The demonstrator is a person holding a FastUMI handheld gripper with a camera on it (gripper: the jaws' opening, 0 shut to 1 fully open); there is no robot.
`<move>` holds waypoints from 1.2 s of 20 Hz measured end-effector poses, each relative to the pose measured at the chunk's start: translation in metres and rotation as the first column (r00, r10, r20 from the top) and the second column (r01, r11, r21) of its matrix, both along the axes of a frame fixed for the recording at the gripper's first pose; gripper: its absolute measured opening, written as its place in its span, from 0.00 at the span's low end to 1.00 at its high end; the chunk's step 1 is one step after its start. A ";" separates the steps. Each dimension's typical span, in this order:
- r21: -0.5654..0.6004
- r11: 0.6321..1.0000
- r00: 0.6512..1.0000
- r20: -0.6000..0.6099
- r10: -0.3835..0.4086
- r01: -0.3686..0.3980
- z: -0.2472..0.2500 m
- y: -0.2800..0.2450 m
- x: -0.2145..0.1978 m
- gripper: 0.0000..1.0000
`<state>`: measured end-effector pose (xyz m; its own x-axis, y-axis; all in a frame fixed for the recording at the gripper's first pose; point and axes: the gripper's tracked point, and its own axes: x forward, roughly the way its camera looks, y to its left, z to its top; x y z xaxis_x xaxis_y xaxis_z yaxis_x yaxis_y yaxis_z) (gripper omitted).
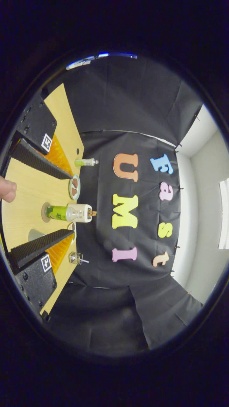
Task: Take the bottle from table, then pour the juice into the cup, finally place the bottle on the coaster
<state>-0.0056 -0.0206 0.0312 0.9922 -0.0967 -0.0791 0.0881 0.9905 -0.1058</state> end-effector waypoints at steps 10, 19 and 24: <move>0.009 1.000 1.000 0.010 0.018 -0.018 0.004 0.008 -0.009 1.00; 0.013 1.000 0.999 0.028 0.018 -0.018 0.010 0.008 -0.014 1.00; 0.018 1.000 0.999 0.028 0.016 -0.017 0.012 0.006 -0.015 1.00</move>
